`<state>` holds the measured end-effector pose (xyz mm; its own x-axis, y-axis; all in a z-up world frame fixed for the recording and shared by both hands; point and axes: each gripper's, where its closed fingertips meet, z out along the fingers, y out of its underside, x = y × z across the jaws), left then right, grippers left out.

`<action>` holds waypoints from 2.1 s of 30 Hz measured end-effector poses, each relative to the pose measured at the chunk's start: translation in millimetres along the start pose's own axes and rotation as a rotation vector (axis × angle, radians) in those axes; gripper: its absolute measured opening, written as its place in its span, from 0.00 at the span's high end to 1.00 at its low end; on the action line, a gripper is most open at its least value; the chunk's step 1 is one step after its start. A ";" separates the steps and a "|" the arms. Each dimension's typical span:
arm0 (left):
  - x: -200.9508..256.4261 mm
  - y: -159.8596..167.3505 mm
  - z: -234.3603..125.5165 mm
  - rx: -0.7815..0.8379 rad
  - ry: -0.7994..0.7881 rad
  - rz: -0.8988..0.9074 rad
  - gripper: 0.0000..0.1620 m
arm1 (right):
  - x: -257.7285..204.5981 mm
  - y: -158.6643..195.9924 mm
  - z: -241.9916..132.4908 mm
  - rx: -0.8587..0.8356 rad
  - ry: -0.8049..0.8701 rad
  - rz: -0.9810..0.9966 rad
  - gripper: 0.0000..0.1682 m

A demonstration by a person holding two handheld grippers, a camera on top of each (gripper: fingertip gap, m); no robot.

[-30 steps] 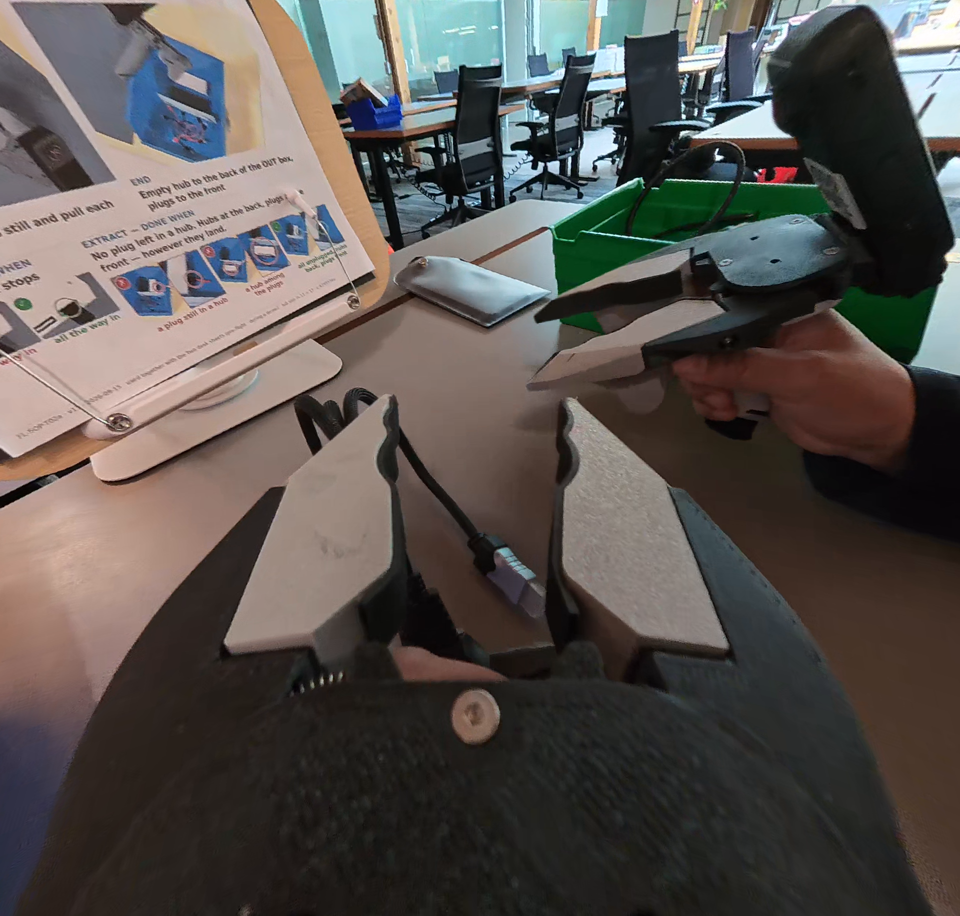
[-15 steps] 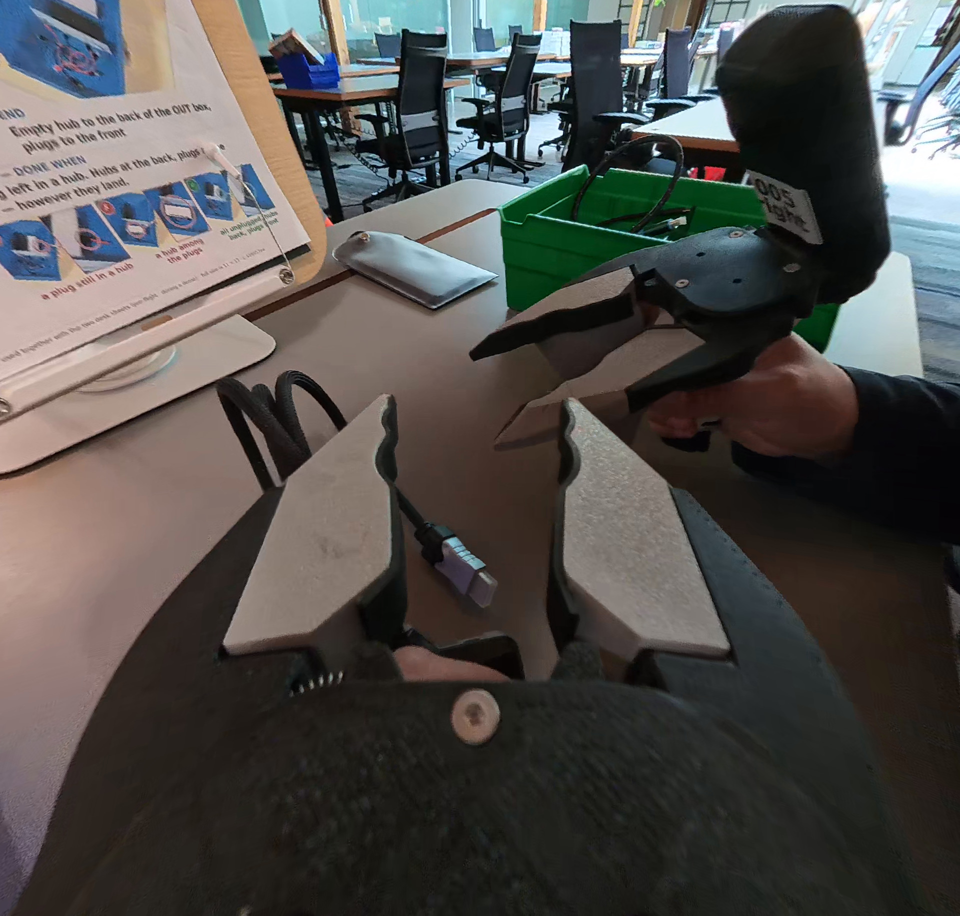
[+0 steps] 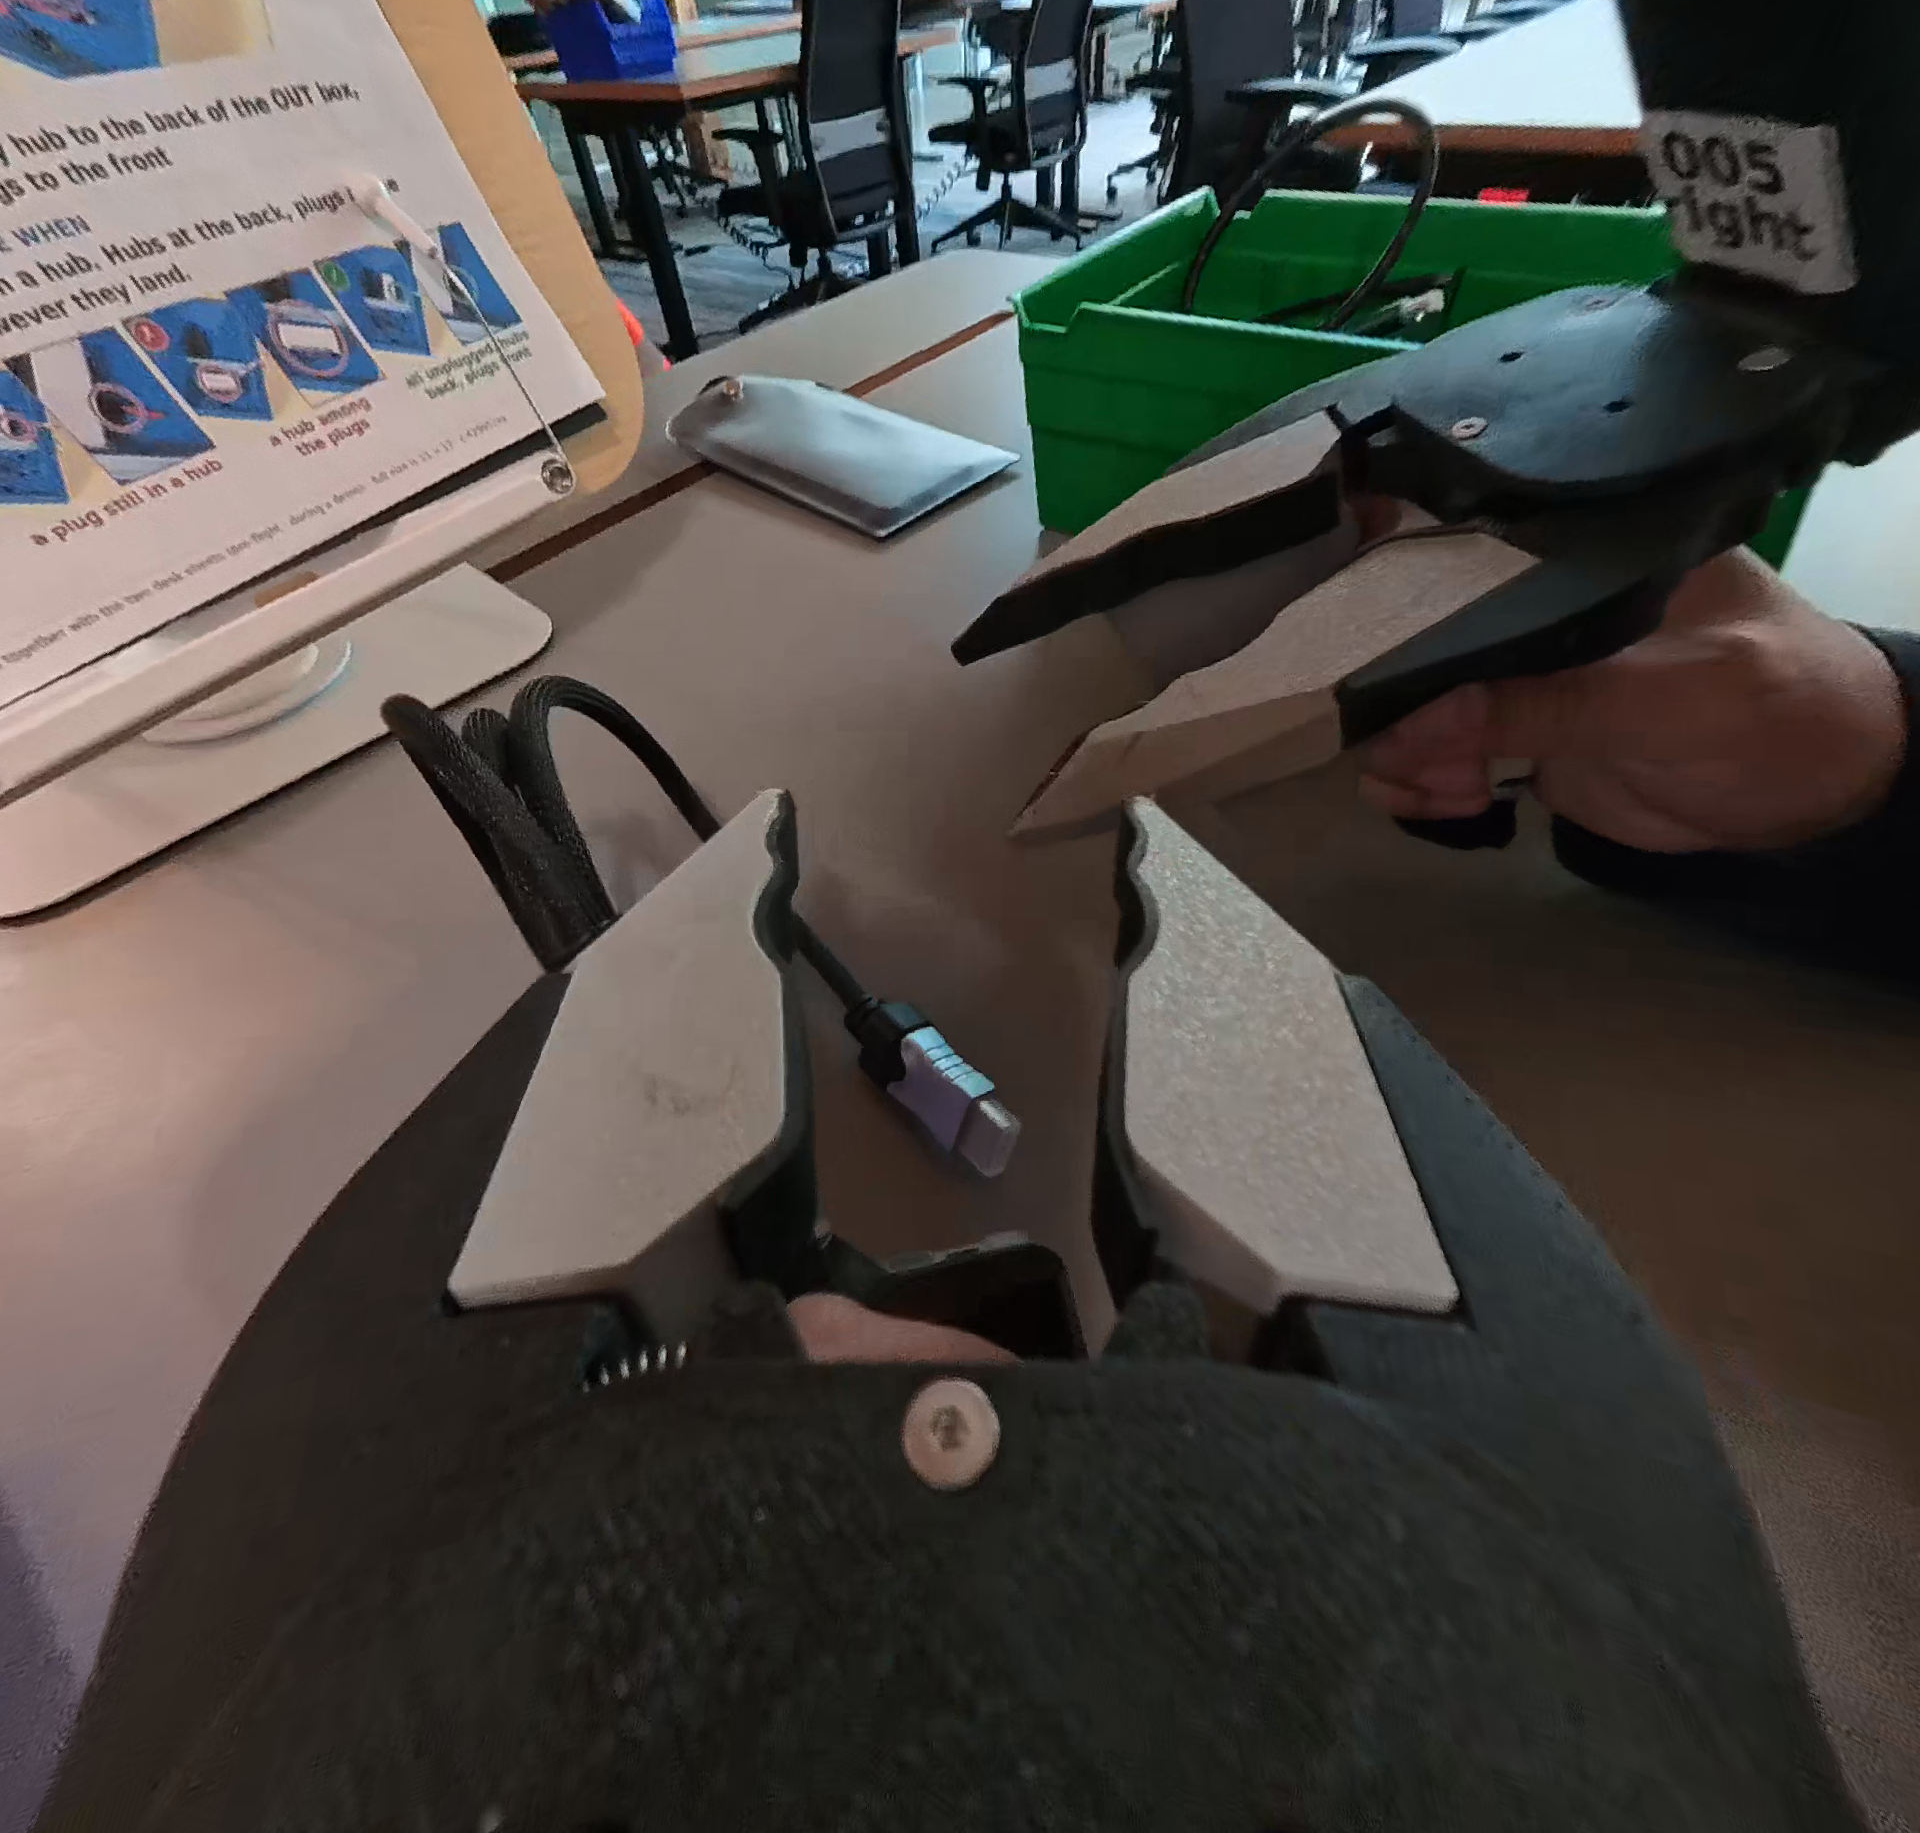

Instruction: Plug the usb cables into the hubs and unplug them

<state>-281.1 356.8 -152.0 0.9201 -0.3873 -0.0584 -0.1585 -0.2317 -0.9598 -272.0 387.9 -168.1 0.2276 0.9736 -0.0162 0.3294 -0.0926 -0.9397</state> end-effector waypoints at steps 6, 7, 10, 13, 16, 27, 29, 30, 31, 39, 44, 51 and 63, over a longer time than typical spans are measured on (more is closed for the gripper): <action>-2.7 -21.5 -41.7 0.062 -0.068 -0.026 0.64 | 12.4 9.2 2.9 -0.036 0.106 -0.080 0.60; -8.7 -24.3 -54.0 0.068 -0.103 -0.029 0.64 | 13.7 10.0 3.0 -0.039 0.111 -0.077 0.60; -39.6 -32.5 -100.7 0.088 -0.232 -0.049 0.65 | 15.3 8.2 1.2 -0.027 0.120 -0.069 0.61; -93.2 -31.6 -160.2 0.041 -0.425 -0.055 0.65 | 18.6 9.9 0.2 -0.032 0.136 -0.070 0.60; -139.3 -3.4 -206.4 -0.129 -0.512 -0.105 0.64 | 19.9 10.0 -0.7 -0.030 0.137 -0.066 0.60; -181.5 100.9 -245.1 -0.574 -0.369 -0.210 0.73 | 11.5 19.7 7.1 -0.075 0.116 -0.102 0.61; -169.9 102.6 -240.6 -0.599 -0.258 -0.206 0.74 | 10.0 23.2 9.4 -0.088 0.104 -0.093 0.61; -165.2 103.7 -237.5 -0.609 -0.210 -0.209 0.74 | 9.2 23.9 10.2 -0.091 0.099 -0.090 0.61; -161.1 107.1 -234.2 -0.629 -0.167 -0.210 0.74 | 8.5 24.5 10.9 -0.094 0.097 -0.089 0.61; -159.1 139.4 -215.2 -0.725 -0.063 -0.185 0.90 | 10.1 27.0 14.4 -0.096 0.100 -0.085 0.62; -166.0 142.1 -218.1 -0.685 -0.085 -0.149 0.96 | 12.4 27.4 15.7 -0.090 0.094 -0.059 0.63; -177.0 100.3 -239.9 -0.505 -0.170 -0.129 0.96 | 14.3 26.1 15.5 -0.083 0.103 -0.054 0.63; -187.7 27.1 -282.6 -0.211 -0.322 -0.083 0.97 | 5.2 22.1 14.5 -0.073 0.092 -0.095 0.63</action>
<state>-559.3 171.0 -89.4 0.9928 -0.0678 -0.0983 -0.1182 -0.4422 -0.8891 -276.9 393.9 -194.0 0.2739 0.9559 0.1059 0.4180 -0.0191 -0.9082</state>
